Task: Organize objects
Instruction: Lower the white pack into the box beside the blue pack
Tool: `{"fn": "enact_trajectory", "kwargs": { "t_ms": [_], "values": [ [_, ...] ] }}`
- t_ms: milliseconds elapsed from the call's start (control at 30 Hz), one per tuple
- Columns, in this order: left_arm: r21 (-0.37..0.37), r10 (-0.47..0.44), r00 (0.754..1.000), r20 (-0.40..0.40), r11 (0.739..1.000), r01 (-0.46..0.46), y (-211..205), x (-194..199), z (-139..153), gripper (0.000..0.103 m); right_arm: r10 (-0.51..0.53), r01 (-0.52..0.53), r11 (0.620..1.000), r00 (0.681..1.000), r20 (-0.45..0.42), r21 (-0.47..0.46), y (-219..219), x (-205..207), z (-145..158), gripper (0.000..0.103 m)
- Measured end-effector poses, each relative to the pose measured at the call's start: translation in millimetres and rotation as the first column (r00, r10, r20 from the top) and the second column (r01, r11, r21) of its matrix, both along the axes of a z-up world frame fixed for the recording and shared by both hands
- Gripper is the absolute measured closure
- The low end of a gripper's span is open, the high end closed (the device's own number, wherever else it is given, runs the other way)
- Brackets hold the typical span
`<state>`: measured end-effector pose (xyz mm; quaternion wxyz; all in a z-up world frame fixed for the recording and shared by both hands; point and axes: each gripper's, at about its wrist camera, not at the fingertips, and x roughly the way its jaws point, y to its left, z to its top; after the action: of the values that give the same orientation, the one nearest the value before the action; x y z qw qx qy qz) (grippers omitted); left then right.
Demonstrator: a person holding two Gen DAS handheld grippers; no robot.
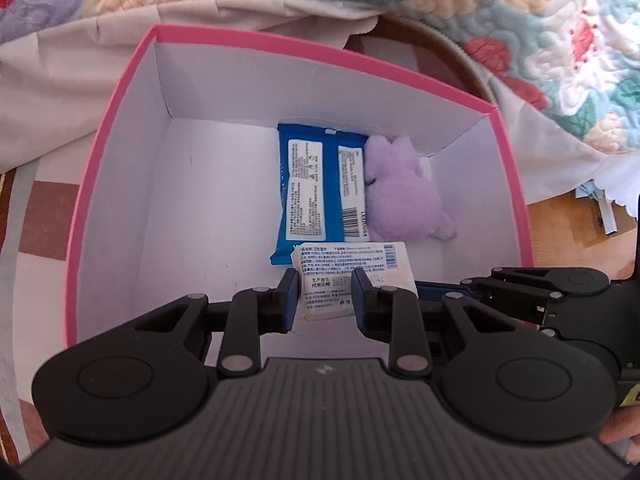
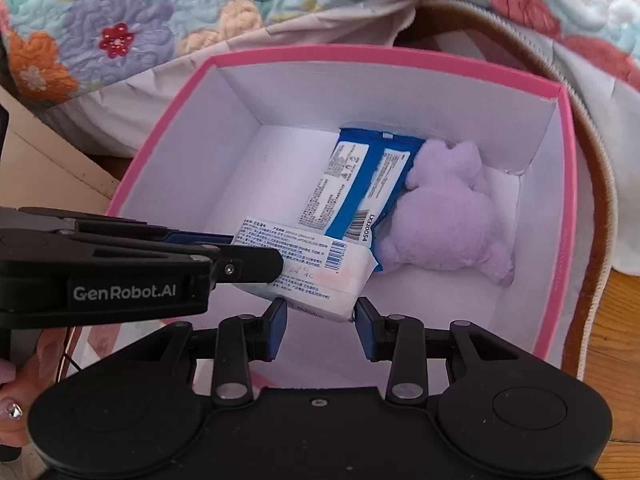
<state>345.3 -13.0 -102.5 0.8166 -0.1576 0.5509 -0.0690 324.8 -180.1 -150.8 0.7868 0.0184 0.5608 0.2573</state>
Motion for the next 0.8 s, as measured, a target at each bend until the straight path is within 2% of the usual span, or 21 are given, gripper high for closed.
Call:
{"fn": "enact_trajectory", "kwargs": {
  "t_ms": [133, 267, 367, 600, 800],
  "values": [
    [-0.016, 0.010, 0.999, -0.037, 1.000, -0.010, 3, 8, -12, 0.077, 0.004, -0.005, 0.999, 1.000, -0.008, -0.033, 6, 4, -8, 0.060],
    [-0.025, 0.017, 0.998, -0.067, 1.000, -0.019, 8, 13, -21, 0.077, -0.014, 0.014, 1.000, 0.998, -0.056, -0.008, 4, 10, -17, 0.060],
    [-0.042, 0.030, 0.996, -0.086, 0.999, -0.033, 12, 17, -28, 0.076, -0.019, 0.018, 1.000, 0.998, -0.055, -0.019, 7, 11, -19, 0.060],
    [-0.037, 0.018, 0.994, -0.108, 0.999, -0.022, 13, 25, -37, 0.076, -0.034, 0.031, 0.999, 0.996, -0.079, -0.036, 12, 17, -28, 0.059],
    [-0.033, 0.017, 0.992, -0.126, 0.999, -0.021, 13, 27, -44, 0.076, -0.052, 0.046, 0.997, 0.995, -0.083, -0.064, 16, 16, -33, 0.062]
  ]
}}
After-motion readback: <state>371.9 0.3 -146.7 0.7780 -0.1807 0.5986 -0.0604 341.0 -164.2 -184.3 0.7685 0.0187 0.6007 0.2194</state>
